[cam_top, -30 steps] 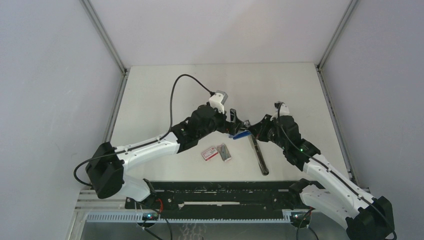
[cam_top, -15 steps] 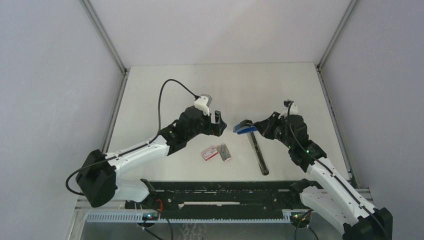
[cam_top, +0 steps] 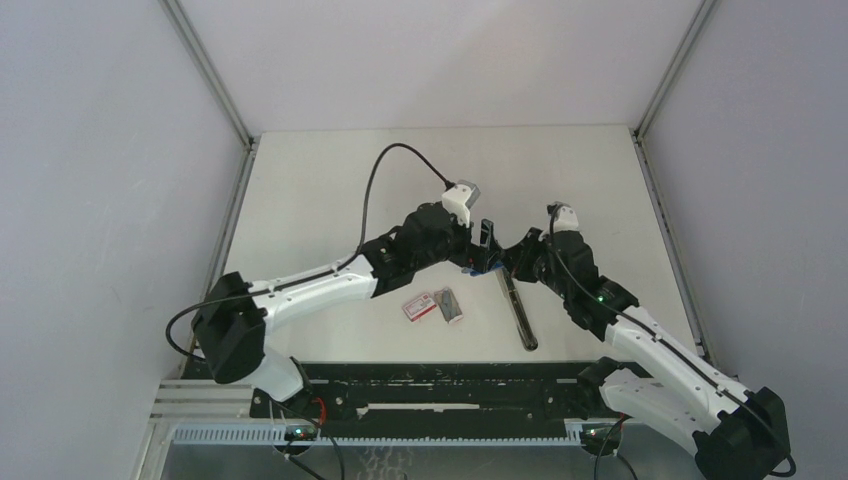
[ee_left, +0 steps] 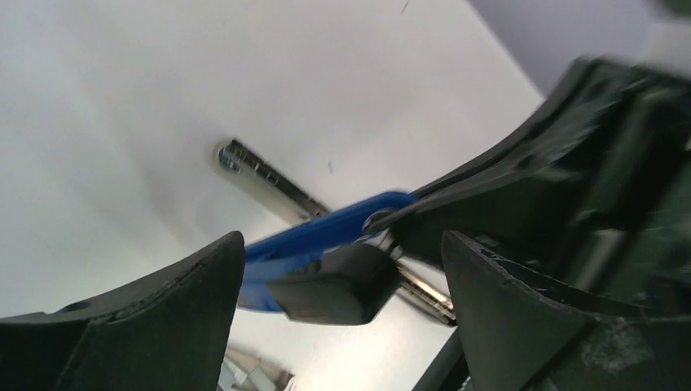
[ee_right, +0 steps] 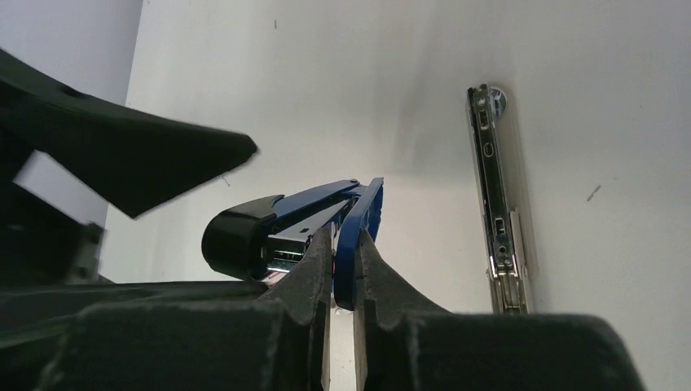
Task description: Load the staples into the stapler
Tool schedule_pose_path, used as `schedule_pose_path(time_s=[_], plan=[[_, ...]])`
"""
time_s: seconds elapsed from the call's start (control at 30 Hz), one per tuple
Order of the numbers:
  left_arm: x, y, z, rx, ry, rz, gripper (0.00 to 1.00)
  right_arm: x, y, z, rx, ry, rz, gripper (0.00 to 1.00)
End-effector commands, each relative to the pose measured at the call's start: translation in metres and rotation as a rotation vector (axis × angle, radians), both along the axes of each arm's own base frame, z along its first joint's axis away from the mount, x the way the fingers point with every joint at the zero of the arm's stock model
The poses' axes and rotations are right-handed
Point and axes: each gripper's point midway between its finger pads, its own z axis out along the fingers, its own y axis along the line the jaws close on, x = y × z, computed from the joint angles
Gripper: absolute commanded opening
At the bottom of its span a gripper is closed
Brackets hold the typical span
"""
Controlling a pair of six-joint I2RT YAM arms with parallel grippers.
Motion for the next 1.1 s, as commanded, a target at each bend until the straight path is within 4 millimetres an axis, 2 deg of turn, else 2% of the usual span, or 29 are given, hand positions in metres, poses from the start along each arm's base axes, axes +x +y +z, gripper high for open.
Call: schedule_pose_path(time_s=[0.0,0.23,0.47,0.53,0.7,0.8,0.9,1.07], plan=[[0.001,-0.004,-0.004,0.036,0.017,0.000,0.92,0.018,0.008,0.065,0.093,-0.176,-0.021,0.00],[0.009,0.018,-0.018,0.082,0.006,0.094,0.87,0.016,0.003,0.067,0.087,-0.184,-0.026,0.00],[0.016,0.048,-0.028,0.011,0.054,0.154,0.84,0.011,-0.007,0.072,0.088,-0.192,-0.036,0.00],[0.019,0.055,-0.027,-0.004,0.056,0.165,0.80,0.010,-0.008,0.071,0.088,-0.189,-0.034,0.00],[0.025,0.065,-0.029,-0.012,0.065,0.191,0.62,0.008,-0.008,0.070,0.091,-0.188,-0.028,0.00],[0.028,0.075,-0.036,-0.005,0.080,0.216,0.59,0.007,-0.008,0.071,0.119,-0.184,-0.028,0.00],[0.030,0.092,-0.050,0.012,0.101,0.262,0.58,0.003,-0.009,0.083,0.173,-0.207,-0.018,0.00],[0.034,0.131,-0.067,0.017,0.115,0.351,0.58,-0.004,-0.017,0.105,0.286,-0.219,0.011,0.00]])
